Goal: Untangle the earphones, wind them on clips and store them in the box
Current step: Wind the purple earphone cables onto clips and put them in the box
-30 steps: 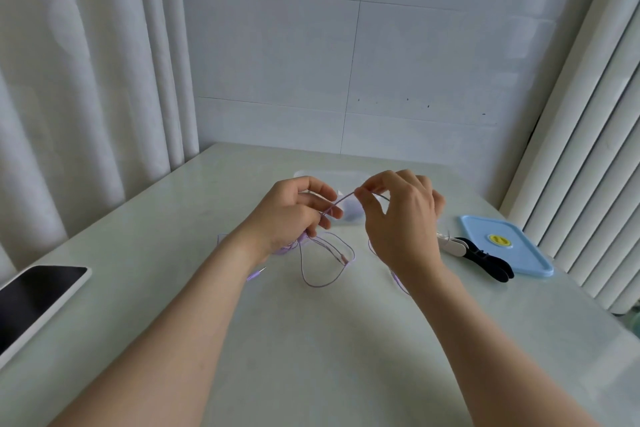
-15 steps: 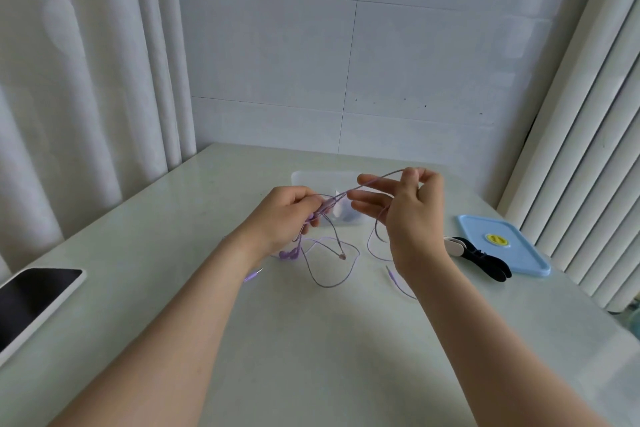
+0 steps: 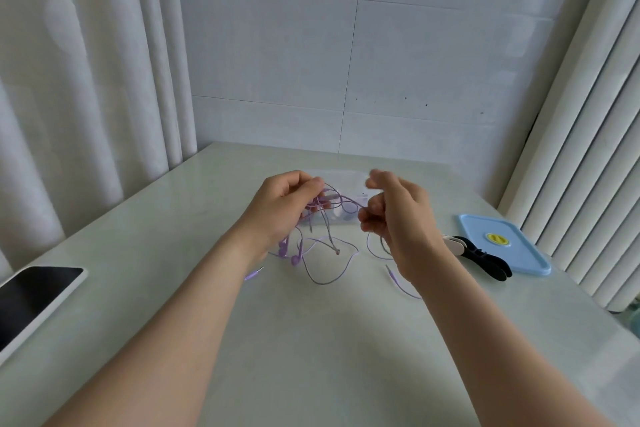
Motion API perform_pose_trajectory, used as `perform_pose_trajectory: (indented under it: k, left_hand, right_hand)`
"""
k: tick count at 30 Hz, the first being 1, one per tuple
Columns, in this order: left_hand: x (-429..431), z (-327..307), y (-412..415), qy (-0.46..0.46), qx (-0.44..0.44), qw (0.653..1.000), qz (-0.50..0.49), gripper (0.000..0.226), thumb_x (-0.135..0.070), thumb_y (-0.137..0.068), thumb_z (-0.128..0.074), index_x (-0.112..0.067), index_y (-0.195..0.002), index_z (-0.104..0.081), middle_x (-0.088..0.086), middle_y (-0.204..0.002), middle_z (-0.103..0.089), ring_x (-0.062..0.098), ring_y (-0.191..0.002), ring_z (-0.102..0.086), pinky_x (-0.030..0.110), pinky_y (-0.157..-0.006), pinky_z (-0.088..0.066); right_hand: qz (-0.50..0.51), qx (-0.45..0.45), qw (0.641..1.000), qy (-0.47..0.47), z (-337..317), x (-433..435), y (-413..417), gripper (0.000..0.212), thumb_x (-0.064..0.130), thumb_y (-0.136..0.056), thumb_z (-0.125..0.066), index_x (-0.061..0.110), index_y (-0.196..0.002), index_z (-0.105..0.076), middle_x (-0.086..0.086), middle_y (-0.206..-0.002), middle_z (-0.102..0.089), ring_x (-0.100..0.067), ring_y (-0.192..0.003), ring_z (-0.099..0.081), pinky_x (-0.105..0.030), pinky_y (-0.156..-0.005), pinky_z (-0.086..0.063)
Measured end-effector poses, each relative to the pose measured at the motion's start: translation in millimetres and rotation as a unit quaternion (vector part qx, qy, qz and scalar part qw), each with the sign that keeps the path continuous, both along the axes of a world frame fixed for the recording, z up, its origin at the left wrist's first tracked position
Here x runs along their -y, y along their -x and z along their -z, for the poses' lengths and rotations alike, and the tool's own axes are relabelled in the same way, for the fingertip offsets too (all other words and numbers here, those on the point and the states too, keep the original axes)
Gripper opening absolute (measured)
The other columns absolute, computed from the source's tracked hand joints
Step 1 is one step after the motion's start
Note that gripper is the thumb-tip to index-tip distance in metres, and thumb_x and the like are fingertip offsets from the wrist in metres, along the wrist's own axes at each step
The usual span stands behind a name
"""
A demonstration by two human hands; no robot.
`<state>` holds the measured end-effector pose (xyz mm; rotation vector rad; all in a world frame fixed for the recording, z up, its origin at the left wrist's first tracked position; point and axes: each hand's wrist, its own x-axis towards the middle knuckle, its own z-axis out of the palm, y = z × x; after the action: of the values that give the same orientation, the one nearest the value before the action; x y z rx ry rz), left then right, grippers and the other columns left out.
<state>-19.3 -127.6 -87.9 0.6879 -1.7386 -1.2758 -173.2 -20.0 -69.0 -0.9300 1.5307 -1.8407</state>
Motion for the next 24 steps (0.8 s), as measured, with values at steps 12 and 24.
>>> perform_pose_trajectory:
  k: [12,24]
  left_hand:
    - [-1,-1,1,-0.016,-0.009,0.999,-0.028,0.03,-0.023,-0.101,-0.066,0.006,-0.093,-0.07,0.011,-0.075,-0.075,0.023,-0.067,-0.071,0.044,-0.078,-0.062]
    - [-1,-3,0,-0.071,0.032,0.996,-0.053,0.046,-0.046,-0.098,-0.066,-0.004,-0.08,-0.072,0.006,-0.07,-0.072,0.022,-0.063,-0.068,0.035,-0.069,-0.056]
  right_hand:
    - [-0.099,-0.223,0.97,-0.019,5,-8,-6,0.023,0.039,-0.091,-0.079,0.017,-0.083,-0.083,-0.008,-0.07,-0.067,-0.012,-0.065,-0.057,-0.032,-0.064,-0.046]
    - [0.009,-0.335,0.942,-0.01,15,2,-5,0.011,0.014,-0.087,-0.077,0.024,-0.083,-0.081,0.009,-0.069,-0.074,-0.015,-0.063,-0.065,-0.028,-0.063,-0.052]
